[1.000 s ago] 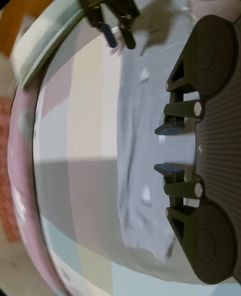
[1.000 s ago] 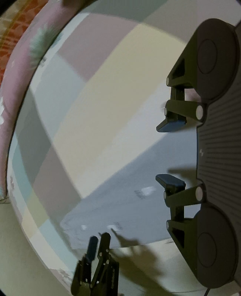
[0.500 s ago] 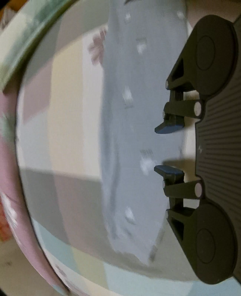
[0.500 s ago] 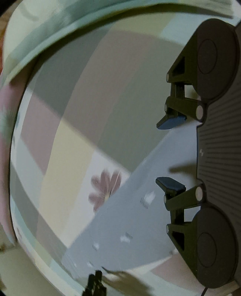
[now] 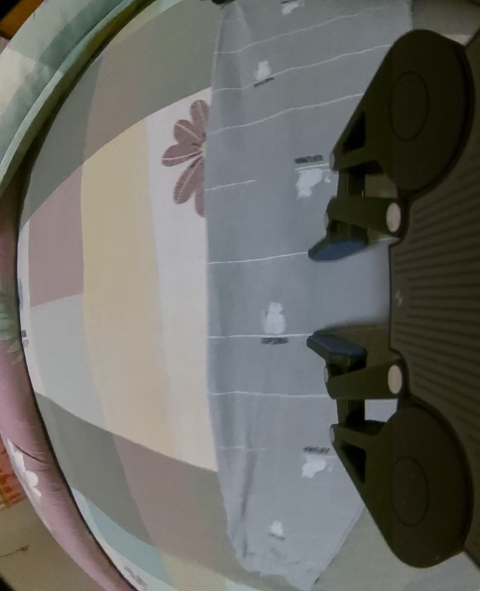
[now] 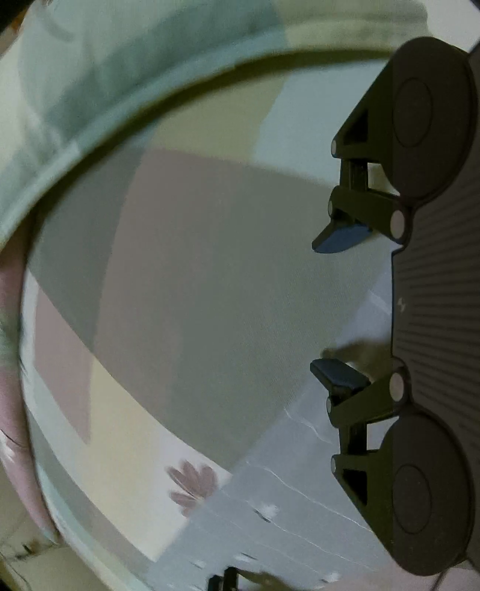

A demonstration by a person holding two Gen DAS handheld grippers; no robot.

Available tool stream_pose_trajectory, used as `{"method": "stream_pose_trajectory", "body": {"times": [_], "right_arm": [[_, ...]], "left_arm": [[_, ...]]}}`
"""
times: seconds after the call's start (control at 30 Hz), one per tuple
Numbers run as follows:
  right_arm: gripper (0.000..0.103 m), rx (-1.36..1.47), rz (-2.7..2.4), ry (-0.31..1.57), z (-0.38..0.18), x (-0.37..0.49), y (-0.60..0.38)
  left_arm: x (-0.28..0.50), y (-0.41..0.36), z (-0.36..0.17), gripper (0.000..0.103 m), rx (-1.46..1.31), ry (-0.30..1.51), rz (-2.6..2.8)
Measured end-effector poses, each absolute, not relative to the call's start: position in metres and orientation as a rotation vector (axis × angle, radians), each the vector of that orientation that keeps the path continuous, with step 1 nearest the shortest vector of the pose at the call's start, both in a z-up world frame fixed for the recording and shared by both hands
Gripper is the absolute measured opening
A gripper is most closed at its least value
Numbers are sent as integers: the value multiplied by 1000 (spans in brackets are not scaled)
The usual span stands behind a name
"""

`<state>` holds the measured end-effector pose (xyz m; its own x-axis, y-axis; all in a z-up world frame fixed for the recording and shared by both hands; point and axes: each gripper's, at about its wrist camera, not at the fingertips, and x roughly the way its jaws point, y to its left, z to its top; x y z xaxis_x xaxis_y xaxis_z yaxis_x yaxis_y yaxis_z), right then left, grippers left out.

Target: Fold clothes

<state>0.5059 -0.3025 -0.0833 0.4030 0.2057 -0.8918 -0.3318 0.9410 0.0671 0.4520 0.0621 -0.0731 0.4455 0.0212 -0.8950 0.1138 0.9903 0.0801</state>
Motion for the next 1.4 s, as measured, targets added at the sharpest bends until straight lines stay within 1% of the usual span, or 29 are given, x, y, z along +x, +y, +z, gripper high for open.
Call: {"method": "stream_pose_trajectory", "body": {"times": [0.13,0.27,0.33,0.4,0.47,0.53,0.7,0.87,0.93,1.03,1.17,1.27,1.4], "right_arm": [[68,-84,414,1124,-74,493,-330],[67,-114,498,1193,-89,487,-349],[63,-158,545,1225,-94,485,-353],[57,-229,586,1225,-95,481,-353],[53,-300,600,1217,-94,480,-356],[53,-299,575,1212,-95,485,-368],[55,-164,579,1214,-96,503,-384],[55,-67,615,1140,-84,510,-379],[54,-109,657,1117,-84,507,-368],[48,-187,741,1127,-95,504,-343],[48,-253,824,1123,-105,509,-315],[48,-217,898,1193,-107,521,-312],[50,-99,990,1325,-113,540,-325]], "left_arm": [[446,39,-60,45,119,1096,-182],[436,9,-60,45,132,1103,-304],[432,-4,-60,45,149,1098,-351],[431,-19,-59,45,177,1094,-408],[433,-34,-59,45,198,1093,-465],[436,-48,-60,45,204,1098,-512],[443,-77,-64,45,215,1092,-571],[446,-98,-71,45,231,1097,-614],[447,-102,-74,45,236,1107,-619],[448,-105,-76,44,236,1121,-628],[448,-105,-76,44,252,1135,-638],[447,-104,-77,44,256,1146,-648],[447,-103,-78,44,245,1153,-650]]}}
